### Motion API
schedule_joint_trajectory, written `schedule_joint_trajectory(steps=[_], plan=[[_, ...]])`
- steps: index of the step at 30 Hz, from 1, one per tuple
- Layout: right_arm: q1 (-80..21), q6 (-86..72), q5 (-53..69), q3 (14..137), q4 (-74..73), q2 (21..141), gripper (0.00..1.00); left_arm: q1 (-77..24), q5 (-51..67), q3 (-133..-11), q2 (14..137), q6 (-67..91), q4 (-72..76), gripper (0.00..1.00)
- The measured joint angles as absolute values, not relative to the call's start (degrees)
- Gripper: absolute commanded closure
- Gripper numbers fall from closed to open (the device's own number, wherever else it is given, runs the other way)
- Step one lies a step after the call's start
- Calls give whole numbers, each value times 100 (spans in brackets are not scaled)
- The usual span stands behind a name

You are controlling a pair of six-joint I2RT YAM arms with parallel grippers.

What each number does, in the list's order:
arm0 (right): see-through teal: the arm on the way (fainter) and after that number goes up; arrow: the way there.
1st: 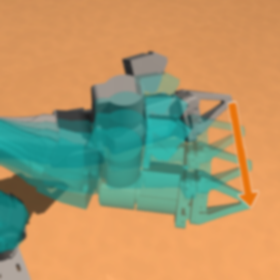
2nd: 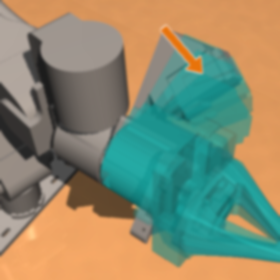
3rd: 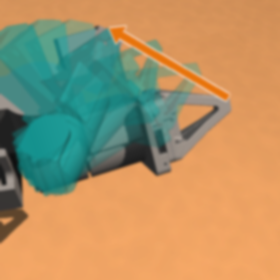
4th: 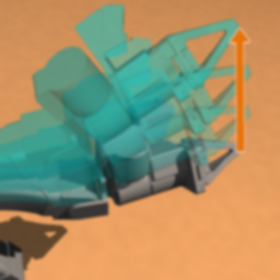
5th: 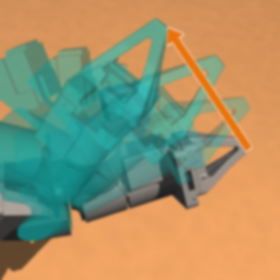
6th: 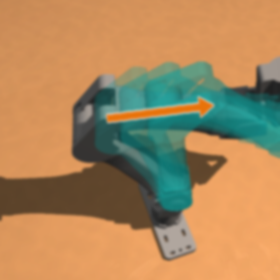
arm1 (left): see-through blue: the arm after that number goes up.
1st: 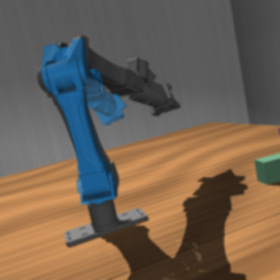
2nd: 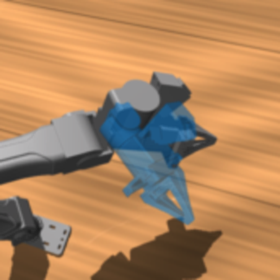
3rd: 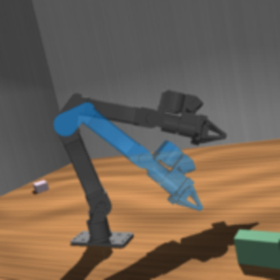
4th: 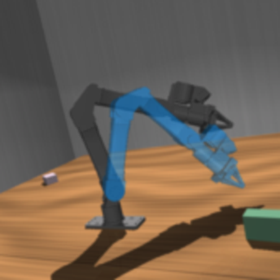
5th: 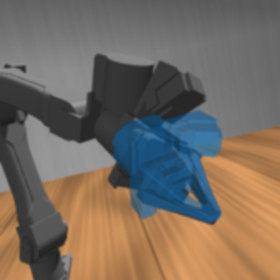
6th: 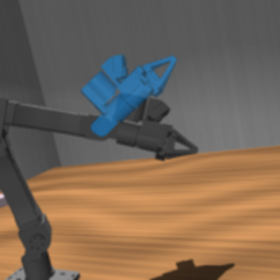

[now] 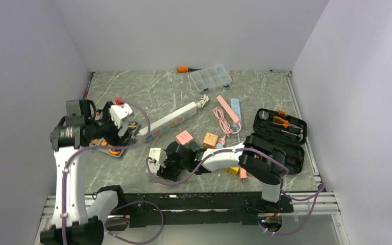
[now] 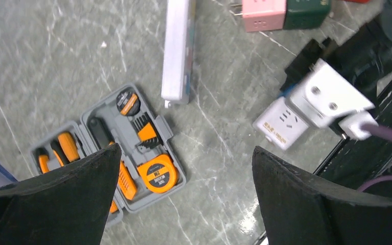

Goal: Pull the plug off the socket
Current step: Remove the plug from the socket.

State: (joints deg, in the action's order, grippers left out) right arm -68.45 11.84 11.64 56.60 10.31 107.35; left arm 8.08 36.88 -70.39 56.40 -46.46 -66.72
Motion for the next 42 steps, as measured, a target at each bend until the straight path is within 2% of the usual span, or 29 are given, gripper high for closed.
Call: schedule_joint_trajectory(steps=[7,13,22,29,42], plan=[[-6578,674,934,5662,47,10125,100,766,4163,-6145,4101,-6342,-6573,1],[-6219,268,937,5662,-399,9443,100,751,4550,-5918,3675,-8680,-6737,1],[-6073,-336,827,5599,-779,8676,100,735,5258,-4060,2204,-11163,-6267,1],[-5959,-480,753,5588,-790,8143,100,735,5732,-3601,2123,-11734,-5721,1],[-5927,-781,1149,6123,-1070,8499,100,648,6080,-3253,2143,-11858,-4950,1]])
